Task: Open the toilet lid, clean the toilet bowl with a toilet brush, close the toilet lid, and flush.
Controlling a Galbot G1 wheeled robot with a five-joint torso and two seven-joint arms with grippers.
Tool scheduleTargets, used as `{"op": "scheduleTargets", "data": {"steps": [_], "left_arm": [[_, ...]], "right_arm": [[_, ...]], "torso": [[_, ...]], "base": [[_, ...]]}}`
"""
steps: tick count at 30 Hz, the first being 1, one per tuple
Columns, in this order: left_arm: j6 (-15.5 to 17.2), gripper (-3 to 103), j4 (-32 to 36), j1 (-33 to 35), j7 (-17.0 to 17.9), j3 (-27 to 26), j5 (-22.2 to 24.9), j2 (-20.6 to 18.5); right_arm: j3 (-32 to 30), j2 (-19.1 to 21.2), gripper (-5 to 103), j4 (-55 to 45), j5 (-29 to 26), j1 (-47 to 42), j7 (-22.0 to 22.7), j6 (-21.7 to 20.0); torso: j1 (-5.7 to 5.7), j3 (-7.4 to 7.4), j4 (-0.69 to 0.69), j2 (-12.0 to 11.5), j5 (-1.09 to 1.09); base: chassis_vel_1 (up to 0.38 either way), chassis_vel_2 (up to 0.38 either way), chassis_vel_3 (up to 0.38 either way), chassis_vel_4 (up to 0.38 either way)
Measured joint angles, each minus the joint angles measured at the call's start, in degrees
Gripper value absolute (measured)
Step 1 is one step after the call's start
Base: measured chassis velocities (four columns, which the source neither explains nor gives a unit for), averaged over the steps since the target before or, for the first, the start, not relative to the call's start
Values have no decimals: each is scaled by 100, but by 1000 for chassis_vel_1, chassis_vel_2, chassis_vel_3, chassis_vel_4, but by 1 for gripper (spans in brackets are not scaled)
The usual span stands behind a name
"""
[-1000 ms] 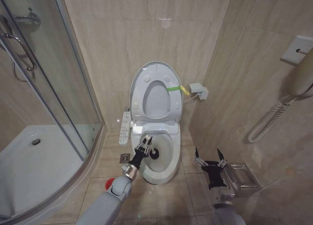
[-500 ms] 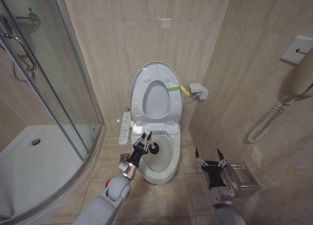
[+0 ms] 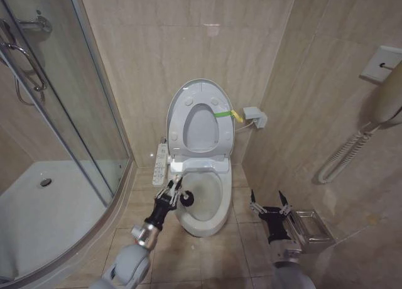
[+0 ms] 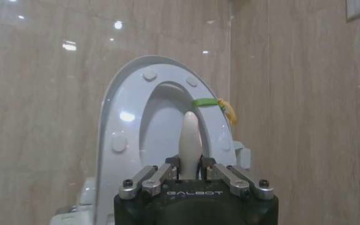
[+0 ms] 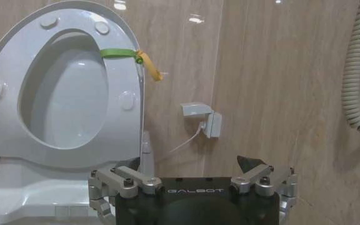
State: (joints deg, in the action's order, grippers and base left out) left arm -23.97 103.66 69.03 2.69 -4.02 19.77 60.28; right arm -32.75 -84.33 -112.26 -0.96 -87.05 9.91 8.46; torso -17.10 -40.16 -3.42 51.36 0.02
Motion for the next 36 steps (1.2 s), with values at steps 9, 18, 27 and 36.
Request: {"op": "scheduleTargets", "data": {"steps": [9,18,27,36], "left_arm": [[-13,21,856,840,183,-626,-83,-244],[-133,21,1569,1793,222,-1307,-431,-119],[-463,21,1577,2690,222,-1776,-773,306],[-573,21,1114,2590,322,-2386,-626,512]], "right_arm": [[0,0,100,0,0,0,0,0],[0,0,100,0,0,0,0,0],[0,0,100,0,0,0,0,0],[0,0,100,0,0,0,0,0]], "torso": [[0,0,-1,1,-1],[0,0,-2,1,-1],[0,0,0,0,-2],[-1,0,-2,0,-2]], "base": [[0,0,0,0],[0,0,0,0],[0,0,0,0],[0,0,0,0]]}}
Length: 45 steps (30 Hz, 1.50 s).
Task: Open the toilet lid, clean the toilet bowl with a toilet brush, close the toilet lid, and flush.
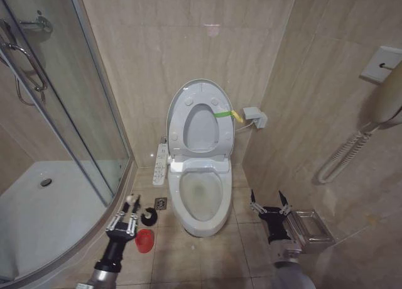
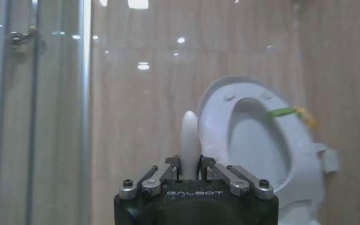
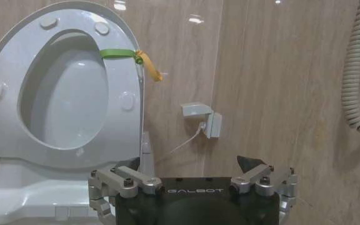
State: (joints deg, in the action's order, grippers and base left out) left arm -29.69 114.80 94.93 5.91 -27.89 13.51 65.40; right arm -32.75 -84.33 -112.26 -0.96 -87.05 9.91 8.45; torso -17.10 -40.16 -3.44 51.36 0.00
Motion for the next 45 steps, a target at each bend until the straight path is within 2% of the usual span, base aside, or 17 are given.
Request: {"op": "scheduleTargets", "data": {"steps": [11,16,19,26,31,35,45], "left_arm": [[-146,21,-993,-438,103,-239,203,224],[-249,21,-1555,-810,-9,-233,641,221],[-388,21,-1933,-1091,-165,-81,858,217],[-494,21,-2571,-1514,-172,373,879,373],[-636,21,-3059,-1706,-171,471,878,374],[-823,21,-3787,-1994,-176,587,929,356],[-903,21,-4611,-2433,-177,784,976,386]], "right_arm": [[0,0,100,0,0,0,0,0],[0,0,100,0,0,0,0,0],[0,0,100,0,0,0,0,0],[0,0,100,0,0,0,0,0],[0,0,100,0,0,0,0,0],[0,0,100,0,0,0,0,0],[0,0,100,0,0,0,0,0]], "torso": [[0,0,1,0,1],[0,0,1,0,0],[0,0,0,0,1],[0,0,0,0,0],[0,0,2,0,0],[0,-1,1,0,0],[0,-1,1,0,0]], "base": [[0,0,0,0],[0,0,0,0],[0,0,0,0],[0,0,0,0],[0,0,0,0],[0,0,0,0],[0,0,0,0]]}}
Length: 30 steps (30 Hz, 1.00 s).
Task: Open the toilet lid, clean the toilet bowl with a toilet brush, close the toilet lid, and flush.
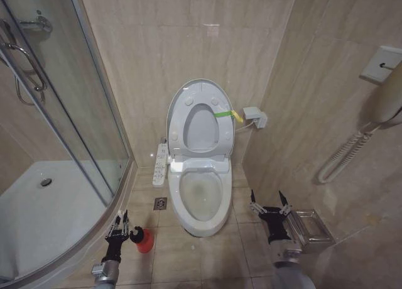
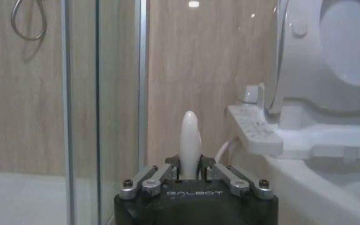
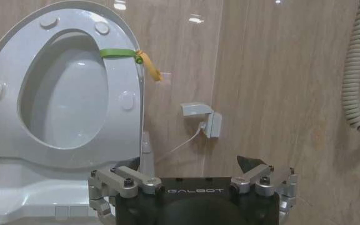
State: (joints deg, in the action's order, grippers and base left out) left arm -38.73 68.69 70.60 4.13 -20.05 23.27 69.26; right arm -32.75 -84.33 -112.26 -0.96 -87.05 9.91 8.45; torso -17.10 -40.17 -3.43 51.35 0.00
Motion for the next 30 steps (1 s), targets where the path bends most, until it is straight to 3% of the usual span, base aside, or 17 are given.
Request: {"op": "scheduleTargets", "data": {"steps": [13,30], "left_arm": [[-284,21,-1021,-782,-155,334,118,106],[-631,21,-2093,-1281,-439,480,97,341]], "right_arm": [[0,0,100,0,0,0,0,0],[0,0,100,0,1,0,0,0]], "torso": [[0,0,-1,0,-1],[0,0,0,0,0]], "base": [[0,0,0,0],[0,0,0,0]]}}
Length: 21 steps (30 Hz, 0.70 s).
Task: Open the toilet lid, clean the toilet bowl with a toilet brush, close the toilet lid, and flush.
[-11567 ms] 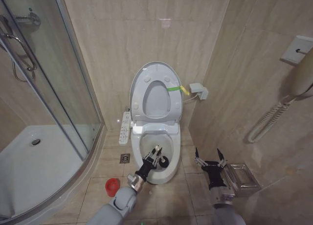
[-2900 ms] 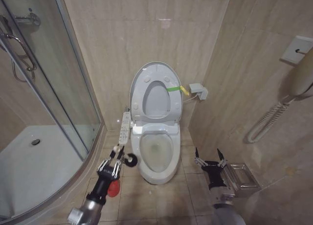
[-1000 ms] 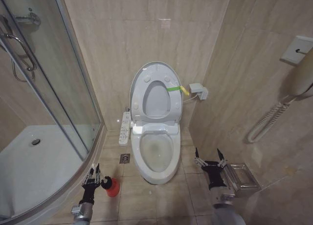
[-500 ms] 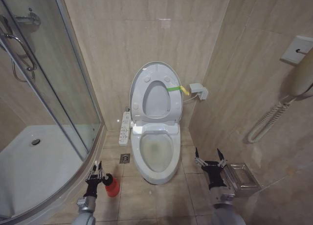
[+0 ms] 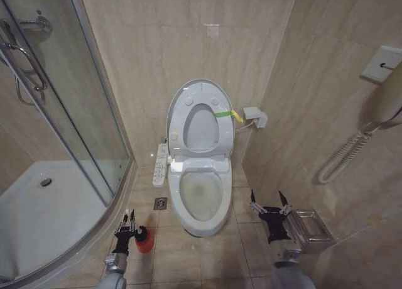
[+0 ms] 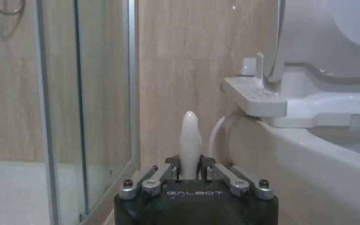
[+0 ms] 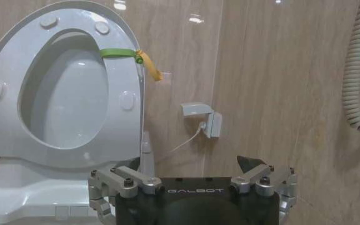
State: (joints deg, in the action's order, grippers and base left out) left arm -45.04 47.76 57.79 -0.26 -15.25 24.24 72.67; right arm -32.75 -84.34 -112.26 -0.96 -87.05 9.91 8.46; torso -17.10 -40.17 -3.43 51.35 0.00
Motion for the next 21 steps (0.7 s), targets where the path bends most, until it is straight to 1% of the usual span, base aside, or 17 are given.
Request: {"op": "scheduleTargets", "data": {"steps": [2,9,13,16,21], "left_arm": [[-19,21,-121,-69,-41,19,8,44],[-21,21,-230,-105,-126,63,4,130],[-53,21,-527,-181,-206,67,-24,195],[-65,21,-658,-208,-233,67,-34,218],[-71,21,-896,-272,-303,47,-40,240]], "right_arm": [[0,0,100,0,0,0,0,0],[0,0,100,0,0,0,0,0],[0,0,100,0,0,0,0,0],[0,0,100,0,0,0,0,0],[0,0,100,0,0,0,0,0]], "torso": [[0,0,0,0,0],[0,0,0,0,0],[0,1,0,0,-1],[0,0,1,0,2],[0,1,0,0,1]], "base": [[0,0,0,0],[0,0,0,0],[0,0,0,0],[0,0,0,0],[0,0,0,0]]}}
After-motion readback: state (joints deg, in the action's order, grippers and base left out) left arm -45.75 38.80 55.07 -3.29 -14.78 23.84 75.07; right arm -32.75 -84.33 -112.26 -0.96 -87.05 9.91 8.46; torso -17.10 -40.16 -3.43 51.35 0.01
